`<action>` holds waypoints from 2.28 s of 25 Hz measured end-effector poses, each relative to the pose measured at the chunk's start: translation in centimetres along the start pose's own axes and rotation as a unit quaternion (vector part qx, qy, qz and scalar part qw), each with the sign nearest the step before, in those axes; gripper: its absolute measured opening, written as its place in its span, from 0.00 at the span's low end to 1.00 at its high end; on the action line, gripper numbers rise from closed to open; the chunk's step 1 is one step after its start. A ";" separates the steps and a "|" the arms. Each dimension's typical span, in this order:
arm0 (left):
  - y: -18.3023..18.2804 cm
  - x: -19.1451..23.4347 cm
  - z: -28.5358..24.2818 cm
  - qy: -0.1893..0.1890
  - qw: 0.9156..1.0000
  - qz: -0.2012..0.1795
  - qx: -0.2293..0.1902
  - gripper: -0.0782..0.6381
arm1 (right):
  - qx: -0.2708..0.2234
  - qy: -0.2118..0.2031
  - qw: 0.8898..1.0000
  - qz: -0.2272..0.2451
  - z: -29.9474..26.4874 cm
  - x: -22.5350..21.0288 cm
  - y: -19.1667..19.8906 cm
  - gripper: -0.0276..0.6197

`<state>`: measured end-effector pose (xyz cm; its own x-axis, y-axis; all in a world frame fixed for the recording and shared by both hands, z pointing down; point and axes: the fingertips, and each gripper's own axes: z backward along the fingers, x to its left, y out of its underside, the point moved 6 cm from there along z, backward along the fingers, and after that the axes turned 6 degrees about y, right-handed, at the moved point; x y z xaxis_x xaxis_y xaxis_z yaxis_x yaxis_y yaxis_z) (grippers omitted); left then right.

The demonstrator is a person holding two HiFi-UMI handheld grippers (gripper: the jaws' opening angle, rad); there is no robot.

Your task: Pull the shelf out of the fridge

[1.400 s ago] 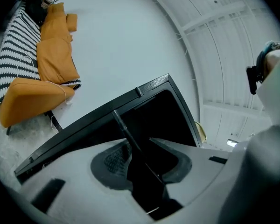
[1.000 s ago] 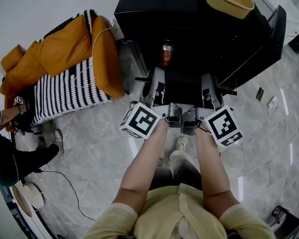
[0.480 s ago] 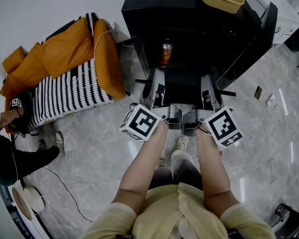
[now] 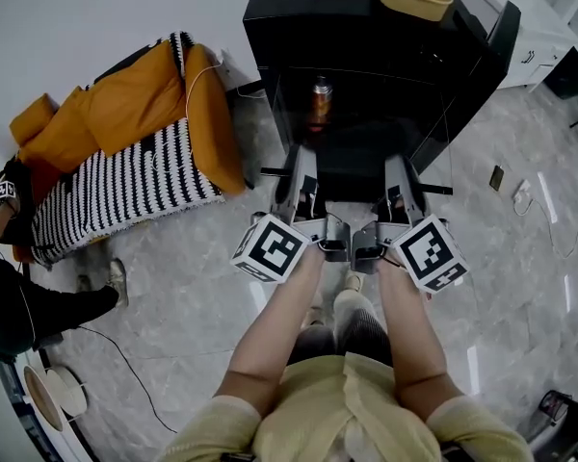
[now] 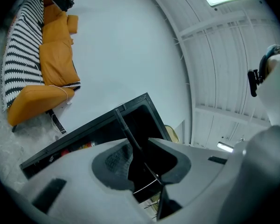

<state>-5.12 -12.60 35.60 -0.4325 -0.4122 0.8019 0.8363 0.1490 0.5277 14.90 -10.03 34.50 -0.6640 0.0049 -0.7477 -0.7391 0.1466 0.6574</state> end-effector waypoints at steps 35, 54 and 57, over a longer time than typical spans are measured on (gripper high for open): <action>-5.2 -7.1 10.5 0.011 1.000 0.009 -0.007 0.24 | 0.029 -0.047 0.998 0.040 11.0 7.5 0.9 0.24; -5.6 -7.6 13.9 0.011 1.000 0.006 0.012 0.24 | 0.029 -0.047 0.997 0.053 14.4 8.3 2.5 0.24; -5.5 -7.4 14.1 0.006 1.000 0.008 0.012 0.24 | 0.030 -0.047 0.997 0.056 14.4 8.4 2.5 0.24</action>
<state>-11.30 2.25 30.69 -0.4150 -0.4210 0.8065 0.8344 0.1774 0.5219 9.13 4.61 28.54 -0.7265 0.1159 -0.6773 -0.6510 0.1992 0.7325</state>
